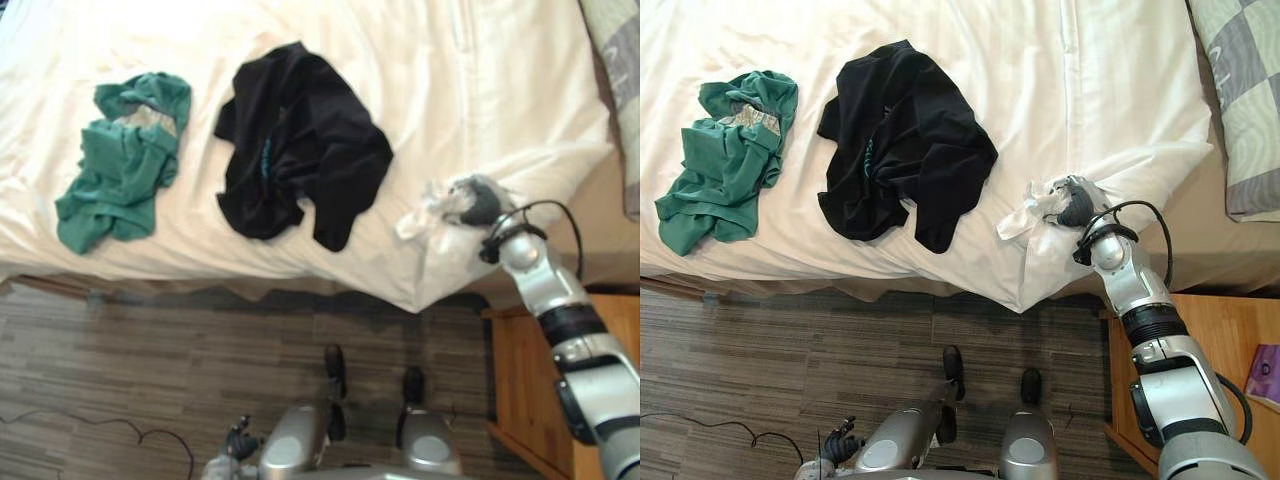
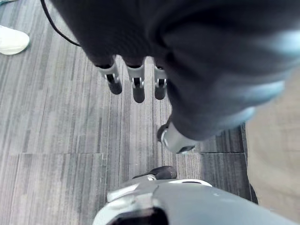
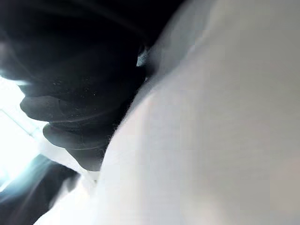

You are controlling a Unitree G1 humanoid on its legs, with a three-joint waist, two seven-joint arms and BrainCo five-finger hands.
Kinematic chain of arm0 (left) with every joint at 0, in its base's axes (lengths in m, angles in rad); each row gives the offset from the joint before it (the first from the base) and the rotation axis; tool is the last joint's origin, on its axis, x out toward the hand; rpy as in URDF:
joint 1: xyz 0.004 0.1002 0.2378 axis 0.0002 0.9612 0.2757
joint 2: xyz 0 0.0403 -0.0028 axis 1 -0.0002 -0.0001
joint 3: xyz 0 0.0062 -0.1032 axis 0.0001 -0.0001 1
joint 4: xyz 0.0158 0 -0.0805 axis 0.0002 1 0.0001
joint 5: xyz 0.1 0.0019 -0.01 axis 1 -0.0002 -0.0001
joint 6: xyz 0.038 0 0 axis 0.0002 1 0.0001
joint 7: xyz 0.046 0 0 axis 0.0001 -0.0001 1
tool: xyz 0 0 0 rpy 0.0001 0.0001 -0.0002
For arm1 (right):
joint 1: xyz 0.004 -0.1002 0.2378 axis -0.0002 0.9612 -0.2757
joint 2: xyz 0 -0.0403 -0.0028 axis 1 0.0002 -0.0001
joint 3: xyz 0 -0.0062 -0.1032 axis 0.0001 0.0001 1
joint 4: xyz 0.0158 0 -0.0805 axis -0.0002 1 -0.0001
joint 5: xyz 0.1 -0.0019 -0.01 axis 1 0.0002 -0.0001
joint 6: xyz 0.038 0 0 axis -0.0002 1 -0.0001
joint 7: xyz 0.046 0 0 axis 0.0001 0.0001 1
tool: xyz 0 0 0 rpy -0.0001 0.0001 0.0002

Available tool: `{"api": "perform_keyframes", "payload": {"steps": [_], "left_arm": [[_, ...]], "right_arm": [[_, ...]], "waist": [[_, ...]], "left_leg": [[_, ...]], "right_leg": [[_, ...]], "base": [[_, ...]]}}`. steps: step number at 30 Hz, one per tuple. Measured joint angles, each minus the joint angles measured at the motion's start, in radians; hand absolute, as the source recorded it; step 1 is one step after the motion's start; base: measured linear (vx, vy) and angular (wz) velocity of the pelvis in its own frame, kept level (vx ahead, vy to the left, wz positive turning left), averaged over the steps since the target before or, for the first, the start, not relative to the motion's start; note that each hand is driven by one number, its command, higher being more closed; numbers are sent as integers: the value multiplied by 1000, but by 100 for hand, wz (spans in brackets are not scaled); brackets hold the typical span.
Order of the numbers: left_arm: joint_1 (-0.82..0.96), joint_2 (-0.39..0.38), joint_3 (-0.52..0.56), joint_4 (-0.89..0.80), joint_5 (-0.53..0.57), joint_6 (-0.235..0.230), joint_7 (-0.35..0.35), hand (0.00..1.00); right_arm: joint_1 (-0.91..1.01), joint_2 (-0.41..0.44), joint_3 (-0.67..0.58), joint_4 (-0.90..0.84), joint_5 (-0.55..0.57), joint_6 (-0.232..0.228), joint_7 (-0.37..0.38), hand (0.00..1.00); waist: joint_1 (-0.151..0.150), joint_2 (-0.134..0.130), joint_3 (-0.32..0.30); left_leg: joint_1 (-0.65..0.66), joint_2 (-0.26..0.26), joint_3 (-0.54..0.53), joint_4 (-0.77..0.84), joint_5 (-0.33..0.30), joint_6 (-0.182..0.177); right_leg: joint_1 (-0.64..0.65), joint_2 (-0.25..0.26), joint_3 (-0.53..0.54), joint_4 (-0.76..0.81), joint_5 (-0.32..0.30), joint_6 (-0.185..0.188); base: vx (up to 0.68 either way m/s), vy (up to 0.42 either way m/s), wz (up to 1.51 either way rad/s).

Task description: Tidy the bed and pick cloth on bed and put in laundry

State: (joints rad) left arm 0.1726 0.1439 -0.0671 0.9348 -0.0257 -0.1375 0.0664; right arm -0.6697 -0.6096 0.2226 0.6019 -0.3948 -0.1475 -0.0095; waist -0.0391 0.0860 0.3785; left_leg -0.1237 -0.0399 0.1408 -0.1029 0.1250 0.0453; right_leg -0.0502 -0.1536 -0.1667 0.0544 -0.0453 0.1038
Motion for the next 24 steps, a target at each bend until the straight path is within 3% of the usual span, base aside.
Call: {"api": "perform_keyframes", "payload": {"steps": [5, 12, 13, 19, 22, 24], "left_arm": [[-5, 12, -9, -2, 30, 1, 0, 0], [-4, 25, 13, -2, 70, 7, -2, 0], [-3, 26, 22, 0, 77, 12, -2, 0], [-3, 27, 42, 9, 77, 24, -3, 0], [-2, 18, 71, 9, 77, 25, -3, 0], [-3, 14, 80, 9, 77, 25, -3, 0]], "right_arm": [[20, -1, -7, -23, 3, 4, 14, 100], [299, -7, -212, -184, 43, 0, 12, 100], [352, -7, -245, -185, 54, -1, 11, 0], [550, 44, -403, -129, 90, 7, -9, 0], [592, 122, -524, -62, 153, 26, -19, 0], [590, 174, -612, -58, 253, 26, -27, 0]], "waist": [[0, -14, 2], [-12, -46, -13], [-17, -56, -20], [-37, -74, -59], [-52, -74, -83], [-59, -74, -89]], "left_leg": [[24, 2, -1, 0, 0, 0], [45, 2, 1, 0, 0, 0], [52, 2, 2, 0, 0, 0], [59, 2, 17, 0, -3, -5], [64, 2, 27, 0, -4, -5], [72, 3, 33, 0, -5, -5]], "right_leg": [[29, 1, 0, -3, 0, 0], [47, 1, 3, -3, 0, 0], [50, 1, 4, -2, 0, 0], [49, 0, 26, -3, -1, 1], [51, 0, 34, -5, -3, 1], [57, 1, 39, -7, -4, 2]], "base": [[0, 0, 0], [0, 0, 0], [0, 0, 0], [-34, 16, -8], [-28, 9, -9], [-28, 0, -5]]}}
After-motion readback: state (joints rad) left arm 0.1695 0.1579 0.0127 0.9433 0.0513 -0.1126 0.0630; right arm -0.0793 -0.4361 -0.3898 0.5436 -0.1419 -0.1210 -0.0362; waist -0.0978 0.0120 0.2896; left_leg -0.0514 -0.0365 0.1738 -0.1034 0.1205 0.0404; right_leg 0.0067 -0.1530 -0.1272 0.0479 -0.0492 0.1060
